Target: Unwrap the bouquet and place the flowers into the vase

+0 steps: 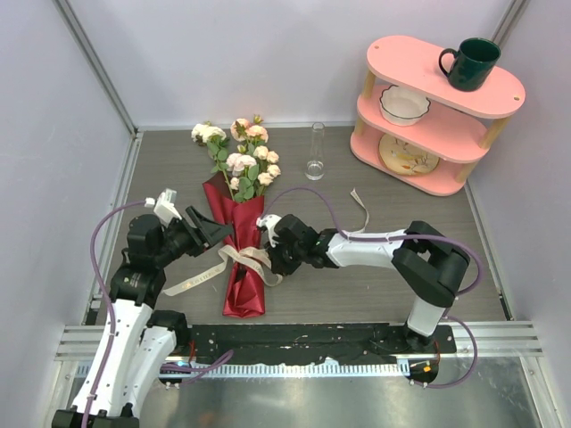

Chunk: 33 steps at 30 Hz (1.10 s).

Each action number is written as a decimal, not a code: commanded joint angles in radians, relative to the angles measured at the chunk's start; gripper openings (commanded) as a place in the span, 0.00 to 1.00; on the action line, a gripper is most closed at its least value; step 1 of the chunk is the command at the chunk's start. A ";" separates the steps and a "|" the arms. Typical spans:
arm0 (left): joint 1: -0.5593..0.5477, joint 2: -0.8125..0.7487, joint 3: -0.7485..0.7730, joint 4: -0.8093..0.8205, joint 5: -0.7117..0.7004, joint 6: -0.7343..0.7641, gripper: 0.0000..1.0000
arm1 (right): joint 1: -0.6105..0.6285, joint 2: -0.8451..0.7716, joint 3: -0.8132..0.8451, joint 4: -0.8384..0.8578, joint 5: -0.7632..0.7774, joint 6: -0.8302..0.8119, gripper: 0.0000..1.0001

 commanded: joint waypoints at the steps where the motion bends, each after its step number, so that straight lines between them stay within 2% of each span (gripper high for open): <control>1: 0.006 -0.022 0.034 -0.011 0.008 0.003 0.57 | 0.083 -0.044 0.114 -0.002 0.210 -0.032 0.02; 3: 0.006 -0.042 0.045 -0.016 -0.012 0.003 0.56 | 0.120 -0.069 0.175 0.004 0.352 -0.009 0.01; 8: 0.006 -0.137 0.069 0.012 -0.044 0.021 0.62 | 0.163 -0.037 0.315 0.104 0.384 0.097 0.01; 11: 0.006 -0.211 0.082 0.026 -0.085 0.017 0.64 | 0.165 -0.005 0.323 0.232 0.229 0.184 0.01; 12: 0.006 -0.228 0.083 0.024 -0.096 0.017 0.64 | 0.165 0.009 0.321 0.328 0.093 0.256 0.01; 14: 0.004 -0.255 0.086 0.015 -0.124 0.015 0.65 | 0.162 0.087 0.353 0.421 -0.065 0.339 0.05; 16: 0.006 -0.286 0.088 0.003 -0.144 0.012 0.65 | 0.154 0.170 0.414 0.522 -0.365 0.501 0.13; 17: 0.004 -0.297 0.089 0.001 -0.153 0.011 0.64 | 0.153 0.278 0.486 0.568 -0.475 0.571 0.19; 18: 0.006 -0.314 0.092 -0.008 -0.164 0.011 0.64 | 0.147 0.311 0.513 0.669 -0.562 0.717 0.29; 20: 0.004 -0.326 0.102 -0.023 -0.193 0.014 0.63 | 0.108 0.330 0.449 0.768 -0.631 0.801 0.46; 21: 0.006 -0.322 0.106 -0.051 -0.199 0.015 0.63 | 0.094 0.298 0.417 0.771 -0.626 0.768 0.71; 23: 0.004 -0.306 0.118 -0.085 -0.210 0.017 0.61 | 0.050 0.239 0.345 0.649 -0.554 0.635 0.85; 24: 0.006 -0.299 0.120 -0.108 -0.210 0.015 0.61 | 0.044 0.169 0.335 0.456 -0.517 0.552 0.88; 25: 0.006 -0.280 0.120 -0.115 -0.211 0.012 0.60 | 0.041 0.140 0.329 0.350 -0.468 0.380 0.89; 26: 0.006 -0.276 0.115 -0.122 -0.213 0.002 0.58 | 0.041 0.107 0.321 0.254 -0.334 0.311 0.90; 27: 0.006 -0.272 0.112 -0.123 -0.228 -0.005 0.57 | 0.041 0.081 0.312 0.136 -0.280 0.265 0.91; 29: 0.004 -0.277 0.096 -0.111 -0.245 -0.023 0.52 | 0.027 0.031 0.269 0.086 -0.166 0.176 0.92; 31: 0.006 -0.276 0.068 -0.093 -0.257 -0.037 0.48 | 0.015 0.017 0.243 0.059 -0.115 0.137 0.90; 33: 0.006 -0.247 0.053 -0.097 -0.259 -0.080 0.44 | 0.008 0.021 0.238 0.012 -0.091 0.058 0.82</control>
